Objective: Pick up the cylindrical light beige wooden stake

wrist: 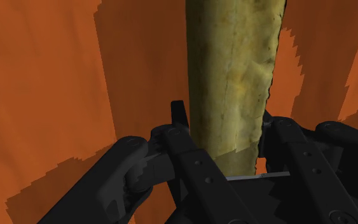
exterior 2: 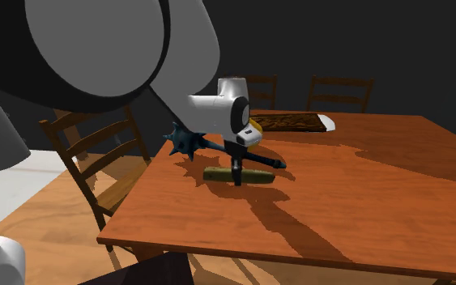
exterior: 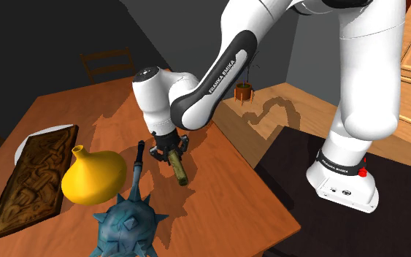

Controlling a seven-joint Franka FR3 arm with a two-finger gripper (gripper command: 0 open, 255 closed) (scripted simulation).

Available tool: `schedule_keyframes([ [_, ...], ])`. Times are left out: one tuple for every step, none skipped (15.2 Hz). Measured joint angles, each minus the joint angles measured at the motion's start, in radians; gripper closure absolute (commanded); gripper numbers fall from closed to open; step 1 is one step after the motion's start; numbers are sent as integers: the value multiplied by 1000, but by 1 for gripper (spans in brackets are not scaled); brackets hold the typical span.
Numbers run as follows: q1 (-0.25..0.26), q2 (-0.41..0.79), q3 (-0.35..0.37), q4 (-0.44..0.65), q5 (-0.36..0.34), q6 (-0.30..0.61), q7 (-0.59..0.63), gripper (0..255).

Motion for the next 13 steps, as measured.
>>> schedule_keyframes([
  [-3,-7,3,3,7,-8,-6,255],
  [-6,-18,8,5,16,-19,-13,255],
  [-7,-26,12,8,24,-29,-17,255],
  [-12,-39,16,7,34,-38,-25,255],
  [-16,-51,20,7,44,-47,-32,255],
  [-17,-59,24,14,52,-60,-36,255],
  [-19,-66,26,18,59,-70,-43,255],
  [-22,-75,29,21,67,-79,-49,255],
  [-23,-83,32,27,75,-91,-54,255],
  [-25,-90,35,33,81,-103,-59,255],
  [-28,-100,37,35,90,-113,-66,255],
  [-28,-108,40,38,97,-122,-69,255],
  [-30,-114,42,40,102,-129,-74,255],
])
